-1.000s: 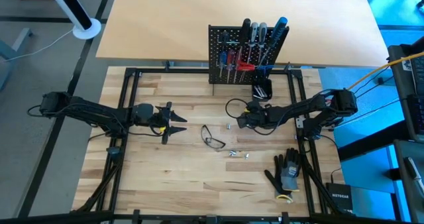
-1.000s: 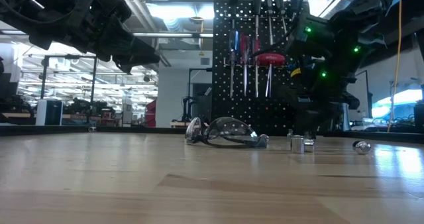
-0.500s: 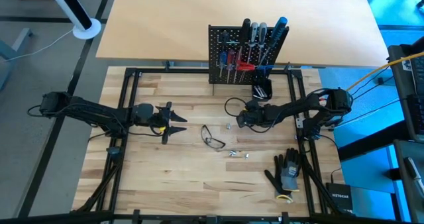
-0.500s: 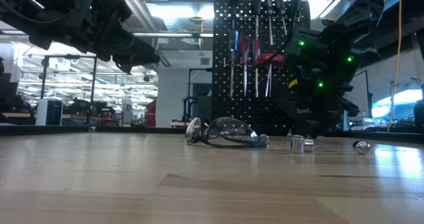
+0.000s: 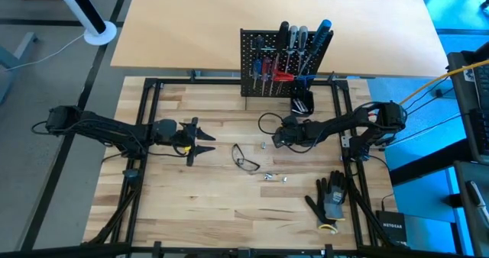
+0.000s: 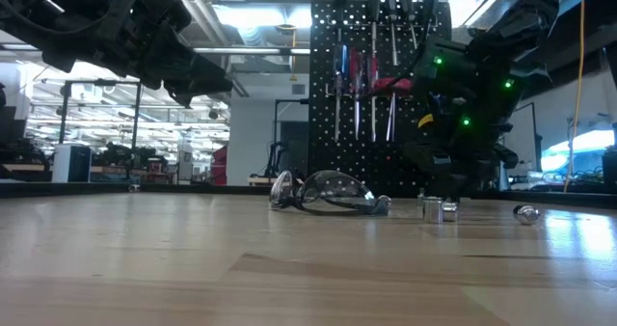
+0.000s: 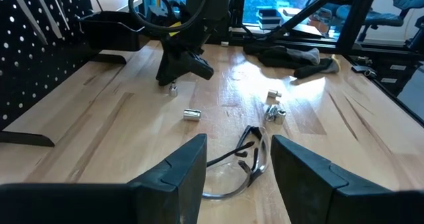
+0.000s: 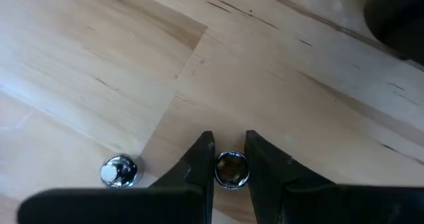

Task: Hang tools onto peg board
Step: Put the silver socket in the black bin on the peg board

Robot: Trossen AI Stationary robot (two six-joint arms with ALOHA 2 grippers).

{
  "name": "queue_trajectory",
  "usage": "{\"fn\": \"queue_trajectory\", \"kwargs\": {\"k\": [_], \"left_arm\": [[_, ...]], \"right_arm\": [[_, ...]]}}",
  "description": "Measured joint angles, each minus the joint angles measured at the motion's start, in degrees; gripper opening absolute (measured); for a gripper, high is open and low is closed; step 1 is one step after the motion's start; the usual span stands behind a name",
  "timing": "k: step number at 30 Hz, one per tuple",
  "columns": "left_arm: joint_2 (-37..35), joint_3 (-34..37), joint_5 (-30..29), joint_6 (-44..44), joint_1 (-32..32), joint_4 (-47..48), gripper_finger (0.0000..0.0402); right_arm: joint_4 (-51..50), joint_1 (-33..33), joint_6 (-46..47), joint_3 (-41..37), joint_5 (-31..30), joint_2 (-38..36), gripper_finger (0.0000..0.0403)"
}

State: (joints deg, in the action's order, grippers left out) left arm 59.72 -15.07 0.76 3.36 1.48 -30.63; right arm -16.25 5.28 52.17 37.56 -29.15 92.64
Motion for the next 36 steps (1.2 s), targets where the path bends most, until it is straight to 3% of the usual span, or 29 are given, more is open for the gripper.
{"fn": "queue_trajectory", "kwargs": {"k": [9,14,23,31,36], "left_arm": [[0.0,0.01,0.0,-0.28,0.0,0.06,0.0159],[0.0,0.0,0.02,-0.21,0.0,0.09,0.0159],[0.0,0.0,0.02,0.16,0.0,0.04,0.0159],[0.0,0.02,0.0,0.33,0.0,0.08,0.0159],[0.0,0.0,0.0,-0.15,0.0,0.12,0.0159]], "right_arm": [[-3.09,-0.5,-1.56,1.61,0.51,-3.9,0.0081],[-3.42,-3.29,-2.02,2.41,-1.81,-7.76,0.0064],[-11.9,-6.54,-1.33,5.04,-11.73,-15.75,0.0079],[-18.68,-4.6,-3.69,7.07,-17.58,-25.16,0.0071],[-19.85,0.93,-7.17,7.21,-18.11,-29.07,0.0087]]}}
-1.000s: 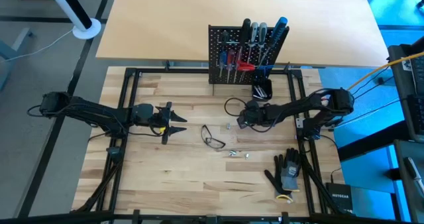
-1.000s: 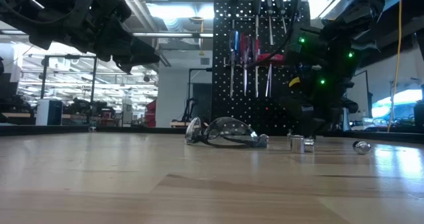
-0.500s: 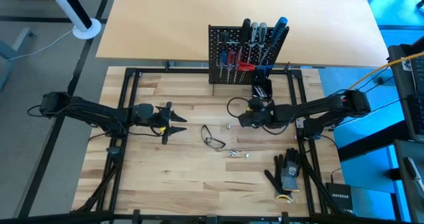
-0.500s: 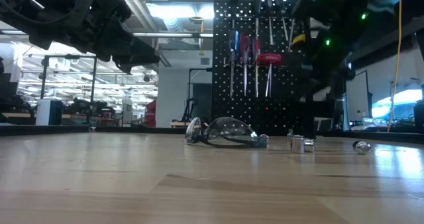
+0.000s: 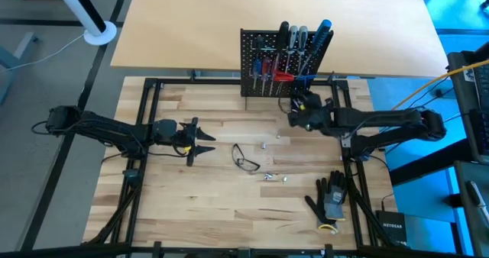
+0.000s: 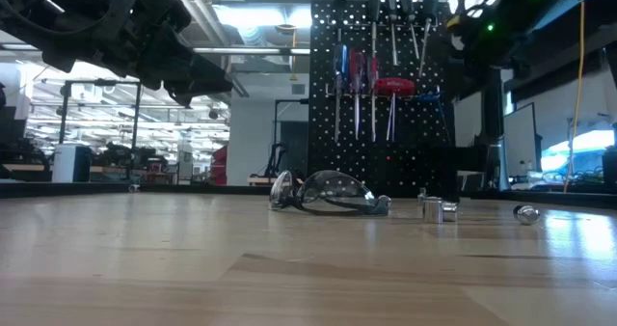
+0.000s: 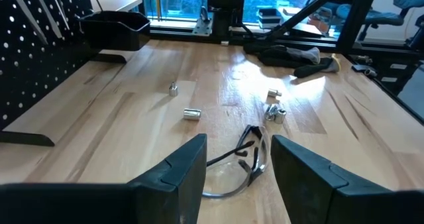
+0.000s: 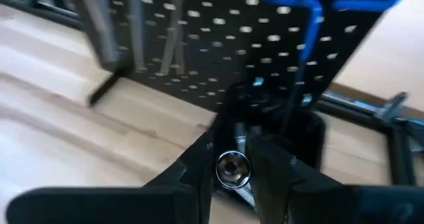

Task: Hang tools onto peg board
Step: Put the silver socket in the black bin on the peg board

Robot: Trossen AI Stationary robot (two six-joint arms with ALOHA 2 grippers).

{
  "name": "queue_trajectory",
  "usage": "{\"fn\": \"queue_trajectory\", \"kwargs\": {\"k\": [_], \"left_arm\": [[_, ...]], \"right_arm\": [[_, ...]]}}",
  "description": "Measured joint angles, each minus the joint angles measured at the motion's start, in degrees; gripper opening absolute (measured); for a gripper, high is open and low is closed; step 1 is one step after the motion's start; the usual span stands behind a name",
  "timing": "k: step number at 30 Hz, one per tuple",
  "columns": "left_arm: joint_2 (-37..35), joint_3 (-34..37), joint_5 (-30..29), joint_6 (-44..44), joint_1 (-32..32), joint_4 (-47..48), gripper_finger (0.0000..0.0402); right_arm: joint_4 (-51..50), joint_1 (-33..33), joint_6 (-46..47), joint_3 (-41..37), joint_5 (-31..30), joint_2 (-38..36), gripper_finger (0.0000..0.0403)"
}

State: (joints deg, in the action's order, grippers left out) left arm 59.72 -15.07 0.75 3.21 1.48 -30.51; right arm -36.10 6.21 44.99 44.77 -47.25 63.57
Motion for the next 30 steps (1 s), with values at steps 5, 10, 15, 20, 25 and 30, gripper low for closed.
{"fn": "queue_trajectory", "kwargs": {"k": [5,10,15,20,25,30], "left_arm": [[0.0,0.0,0.02,-0.11,0.0,-0.01,0.0159],[0.0,0.01,0.01,-0.2,0.0,-0.07,0.0159],[0.0,0.0,0.02,-0.2,0.0,-0.06,0.0159],[0.0,0.0,0.0,-0.2,0.0,-0.09,0.0159],[0.0,0.0,0.0,-0.2,0.0,-0.08,0.0159],[0.0,0.02,0.02,0.26,0.0,-0.04,0.0159]], "right_arm": [[0.13,6.71,-3.63,0.0,3.54,0.58,0.0089],[0.16,11.0,-5.81,0.0,5.85,2.76,0.0093],[0.57,13.02,-7.88,-0.02,8.64,4.87,0.0126],[0.6,12.97,-8.7,-0.02,14.03,5.25,0.0174],[1.79,11.0,-10.45,-0.02,27.99,5.07,0.0194],[6.66,3.74,-10.67,-0.02,30.87,5.28,0.0193]]}}
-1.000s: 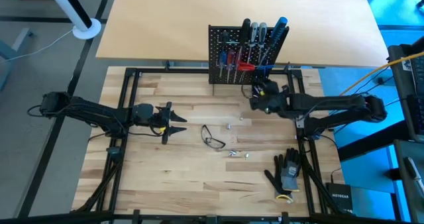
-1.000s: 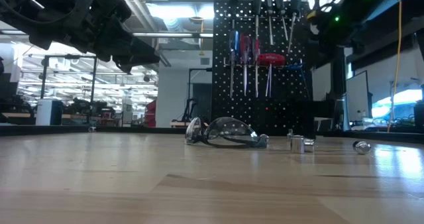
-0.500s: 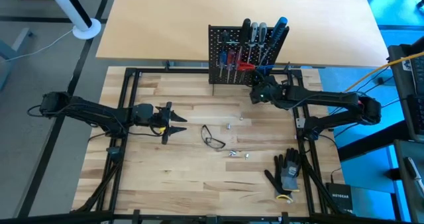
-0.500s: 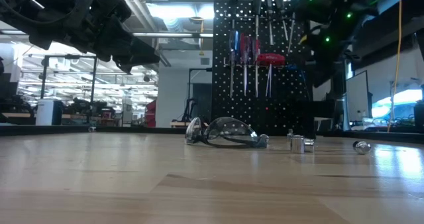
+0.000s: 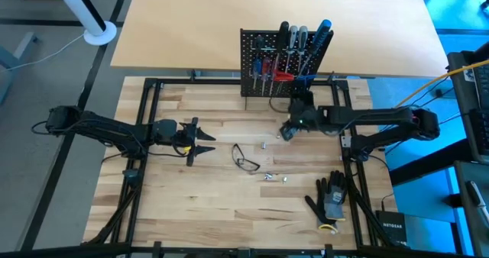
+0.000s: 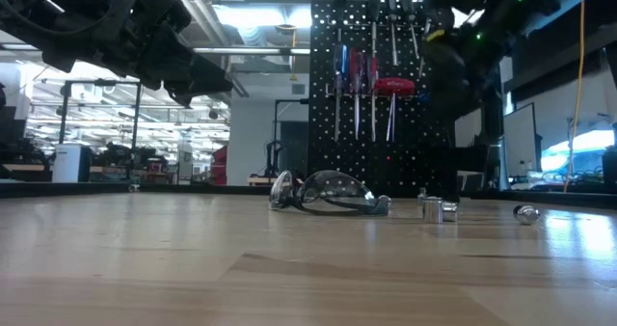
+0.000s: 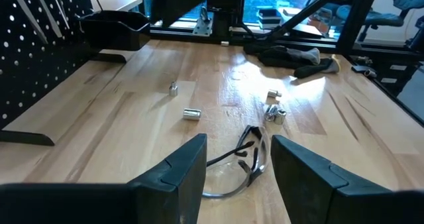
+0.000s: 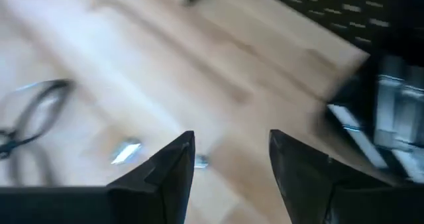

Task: Hang tools onto peg board
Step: Put the silver socket in the black bin on the peg board

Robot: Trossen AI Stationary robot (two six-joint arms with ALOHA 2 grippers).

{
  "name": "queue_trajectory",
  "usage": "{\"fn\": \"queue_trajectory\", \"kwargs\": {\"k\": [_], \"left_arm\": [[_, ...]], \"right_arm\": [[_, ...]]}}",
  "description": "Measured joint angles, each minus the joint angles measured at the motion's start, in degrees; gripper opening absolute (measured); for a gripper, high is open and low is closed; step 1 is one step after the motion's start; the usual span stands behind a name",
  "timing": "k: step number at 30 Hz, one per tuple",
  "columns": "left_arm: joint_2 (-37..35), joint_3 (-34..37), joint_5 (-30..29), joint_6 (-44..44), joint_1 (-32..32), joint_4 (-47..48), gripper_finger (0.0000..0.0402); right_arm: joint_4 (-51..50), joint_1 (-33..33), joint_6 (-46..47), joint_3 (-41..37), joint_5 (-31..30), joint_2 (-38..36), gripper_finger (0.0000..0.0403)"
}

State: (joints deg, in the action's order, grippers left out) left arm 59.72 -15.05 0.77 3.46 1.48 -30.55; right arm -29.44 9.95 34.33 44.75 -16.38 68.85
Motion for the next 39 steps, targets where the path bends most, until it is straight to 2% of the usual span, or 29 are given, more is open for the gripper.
{"fn": "queue_trajectory", "kwargs": {"k": [6,11,17,23,39], "left_arm": [[0.0,-0.02,0.0,0.22,0.0,-0.05,0.0159],[0.0,-0.02,-0.01,0.24,0.0,-0.01,0.0159],[0.0,-0.01,-0.01,-0.13,0.0,-0.03,0.0159],[0.0,-0.02,0.0,-0.37,0.0,0.01,0.0159],[0.0,-0.02,-0.02,-0.26,0.0,0.02,0.0159]], "right_arm": [[5.08,-7.07,0.02,-0.81,-0.6,3.08,0.0194],[9.05,-9.36,1.37,-2.03,-2.21,9.55,0.0193],[11.12,-9.17,4.68,-2.08,-6.64,17.8,0.0193],[13.77,-9.17,4.74,-2.1,-6.35,23.2,0.0193],[15.04,-9.24,4.63,-1.95,-10.1,27.67,0.019]]}}
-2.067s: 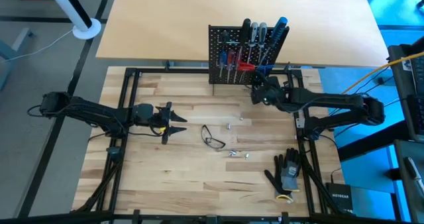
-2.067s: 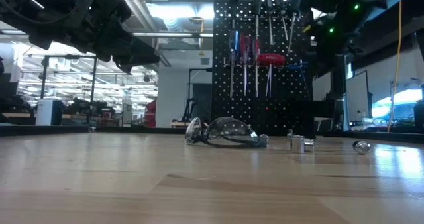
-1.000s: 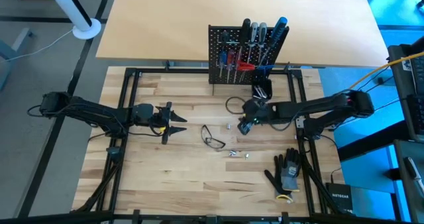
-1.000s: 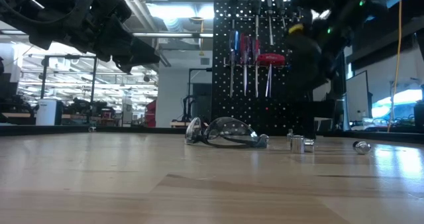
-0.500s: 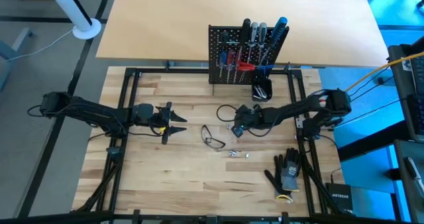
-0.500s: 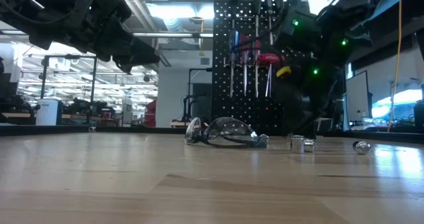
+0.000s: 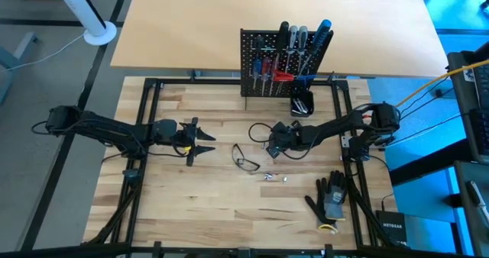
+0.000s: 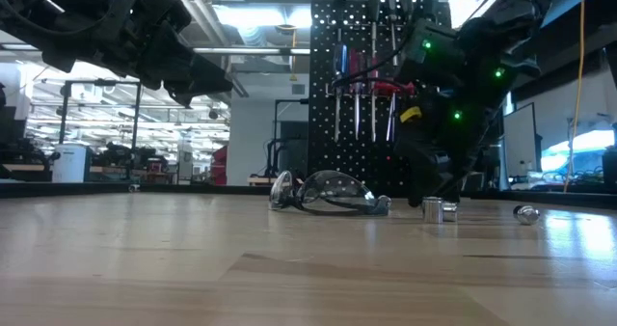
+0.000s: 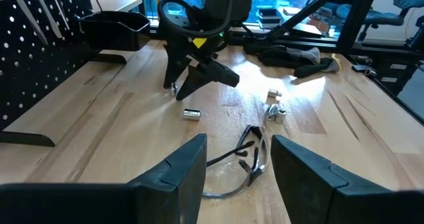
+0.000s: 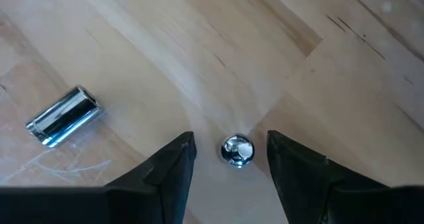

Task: Hang tools onto peg board
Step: Put the silver socket in the black bin on the peg board

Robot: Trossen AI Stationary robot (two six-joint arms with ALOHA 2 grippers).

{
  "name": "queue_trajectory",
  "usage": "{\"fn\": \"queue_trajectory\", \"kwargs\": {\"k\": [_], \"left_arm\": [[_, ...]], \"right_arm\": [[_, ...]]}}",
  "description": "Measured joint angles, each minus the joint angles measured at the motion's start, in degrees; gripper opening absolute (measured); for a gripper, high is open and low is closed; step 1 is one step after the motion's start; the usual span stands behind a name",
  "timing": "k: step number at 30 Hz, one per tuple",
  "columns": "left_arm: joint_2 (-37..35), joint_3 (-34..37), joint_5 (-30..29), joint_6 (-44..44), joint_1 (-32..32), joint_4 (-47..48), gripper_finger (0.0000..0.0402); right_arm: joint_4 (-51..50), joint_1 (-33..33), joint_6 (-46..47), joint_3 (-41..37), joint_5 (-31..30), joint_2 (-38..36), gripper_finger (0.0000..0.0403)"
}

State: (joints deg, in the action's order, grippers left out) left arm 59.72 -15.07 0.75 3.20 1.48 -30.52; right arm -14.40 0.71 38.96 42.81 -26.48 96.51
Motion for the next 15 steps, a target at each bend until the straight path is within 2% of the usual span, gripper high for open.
{"fn": "queue_trajectory", "kwargs": {"k": [4,11,15], "left_arm": [[0.0,0.0,0.02,0.02,0.0,-0.02,0.0159],[0.0,0.0,0.01,0.02,0.0,-0.01,0.0159],[0.0,0.0,0.0,0.02,0.0,0.0,0.0159]], "right_arm": [[0.2,0.0,-0.2,0.0,0.33,0.06,0.016],[-0.08,0.0,-0.93,0.02,0.41,0.1,0.006],[-0.23,0.02,-1.96,0.0,0.03,0.1,0.0055]]}}
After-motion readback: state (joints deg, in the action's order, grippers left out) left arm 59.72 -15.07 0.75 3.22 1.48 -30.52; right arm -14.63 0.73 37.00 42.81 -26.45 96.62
